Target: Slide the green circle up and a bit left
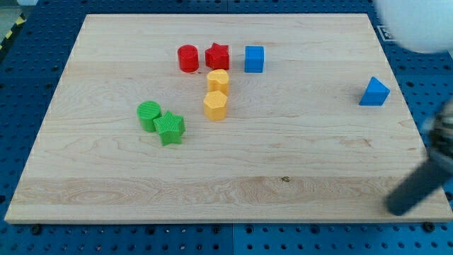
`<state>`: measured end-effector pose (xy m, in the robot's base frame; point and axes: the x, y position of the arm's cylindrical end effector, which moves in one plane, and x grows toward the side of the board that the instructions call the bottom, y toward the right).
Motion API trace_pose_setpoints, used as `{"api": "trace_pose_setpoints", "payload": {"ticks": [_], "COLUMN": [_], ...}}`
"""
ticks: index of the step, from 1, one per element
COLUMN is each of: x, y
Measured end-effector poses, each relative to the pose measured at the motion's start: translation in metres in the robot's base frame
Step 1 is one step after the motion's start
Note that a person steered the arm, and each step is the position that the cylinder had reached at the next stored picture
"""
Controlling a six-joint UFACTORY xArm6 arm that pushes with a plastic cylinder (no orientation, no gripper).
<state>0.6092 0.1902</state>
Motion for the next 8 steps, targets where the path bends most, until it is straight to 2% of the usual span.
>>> {"api": "trace_pose_setpoints", "payload": {"ticks": [1, 2, 4, 5, 6, 7, 8], "x": [-0.054, -0.079, -0.083, -0.126, -0.131, -0.109, -0.111], "y": [-0.127, -0.22, -0.36, -0.396, -0.374, -0.338, -0.319]}}
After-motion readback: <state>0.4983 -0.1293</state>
